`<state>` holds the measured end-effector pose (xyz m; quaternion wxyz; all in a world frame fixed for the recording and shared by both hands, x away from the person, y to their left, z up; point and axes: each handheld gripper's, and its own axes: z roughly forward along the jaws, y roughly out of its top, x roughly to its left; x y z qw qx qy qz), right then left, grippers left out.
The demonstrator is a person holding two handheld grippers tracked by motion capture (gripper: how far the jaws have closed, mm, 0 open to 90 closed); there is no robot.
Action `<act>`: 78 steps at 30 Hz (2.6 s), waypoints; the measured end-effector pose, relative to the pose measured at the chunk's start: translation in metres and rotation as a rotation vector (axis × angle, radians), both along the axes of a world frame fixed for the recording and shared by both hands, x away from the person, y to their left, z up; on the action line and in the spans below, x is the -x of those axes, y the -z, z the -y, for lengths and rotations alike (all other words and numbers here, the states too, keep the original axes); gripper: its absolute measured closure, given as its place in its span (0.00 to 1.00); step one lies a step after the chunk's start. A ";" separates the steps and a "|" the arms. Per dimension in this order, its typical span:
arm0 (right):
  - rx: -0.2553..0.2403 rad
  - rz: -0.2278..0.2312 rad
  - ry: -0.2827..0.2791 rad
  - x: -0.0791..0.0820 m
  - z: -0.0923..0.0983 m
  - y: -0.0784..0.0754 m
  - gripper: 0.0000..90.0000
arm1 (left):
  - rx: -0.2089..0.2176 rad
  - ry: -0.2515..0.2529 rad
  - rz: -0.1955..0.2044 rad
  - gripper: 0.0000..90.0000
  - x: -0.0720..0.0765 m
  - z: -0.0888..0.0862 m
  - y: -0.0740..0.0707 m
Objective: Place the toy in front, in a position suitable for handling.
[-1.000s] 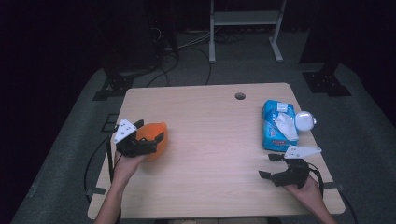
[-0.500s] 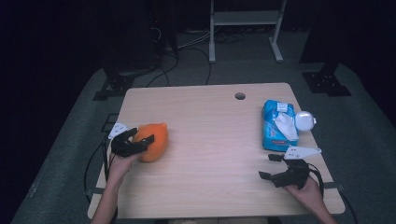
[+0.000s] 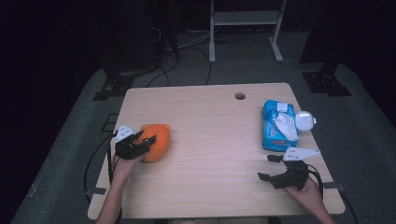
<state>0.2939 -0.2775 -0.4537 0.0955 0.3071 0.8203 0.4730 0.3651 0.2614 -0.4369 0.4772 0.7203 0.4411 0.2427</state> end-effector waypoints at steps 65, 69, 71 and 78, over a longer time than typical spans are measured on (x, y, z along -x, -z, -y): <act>-0.077 0.032 0.079 -0.001 0.028 -0.009 0.16 | -0.076 0.904 0.056 0.57 0.021 0.178 -0.003; -0.077 0.028 0.078 -0.002 0.028 -0.008 0.16 | -0.052 0.889 0.054 0.55 0.021 0.173 -0.002; -0.073 0.026 0.076 -0.002 0.027 -0.008 0.16 | -0.055 0.891 0.053 0.53 0.021 0.173 -0.002; -0.067 0.027 0.072 -0.001 0.025 -0.008 0.16 | -0.061 0.885 0.046 0.41 0.021 0.174 -0.006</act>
